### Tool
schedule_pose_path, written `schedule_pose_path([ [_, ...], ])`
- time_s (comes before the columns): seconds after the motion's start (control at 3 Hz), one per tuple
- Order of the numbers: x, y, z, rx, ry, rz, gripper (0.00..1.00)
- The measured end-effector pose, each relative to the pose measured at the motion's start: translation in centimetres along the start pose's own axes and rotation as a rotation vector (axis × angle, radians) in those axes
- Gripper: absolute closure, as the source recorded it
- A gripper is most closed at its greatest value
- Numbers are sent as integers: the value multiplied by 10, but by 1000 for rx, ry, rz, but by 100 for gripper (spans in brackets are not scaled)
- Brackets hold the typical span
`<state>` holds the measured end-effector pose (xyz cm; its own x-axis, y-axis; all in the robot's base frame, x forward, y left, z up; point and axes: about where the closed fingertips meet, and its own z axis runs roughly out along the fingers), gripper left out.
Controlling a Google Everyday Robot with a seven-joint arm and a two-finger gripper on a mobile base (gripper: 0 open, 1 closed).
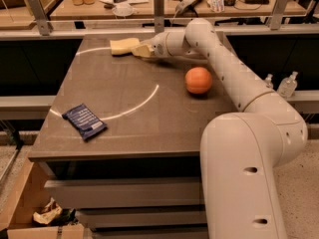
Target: Move sponge near rxbar blueberry
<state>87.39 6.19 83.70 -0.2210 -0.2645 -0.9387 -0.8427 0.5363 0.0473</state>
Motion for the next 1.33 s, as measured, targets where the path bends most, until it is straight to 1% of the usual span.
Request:
schedule_pose_path([
  [0.33,-24,10,-32,-4,34,-18,98],
  [0.67,-49,41,-67,-18,73,-41,100],
  [1.0,-41,86,-94,-56,164,-112,100],
  [1.33,-18,117,-105,-103,196,-180,100],
])
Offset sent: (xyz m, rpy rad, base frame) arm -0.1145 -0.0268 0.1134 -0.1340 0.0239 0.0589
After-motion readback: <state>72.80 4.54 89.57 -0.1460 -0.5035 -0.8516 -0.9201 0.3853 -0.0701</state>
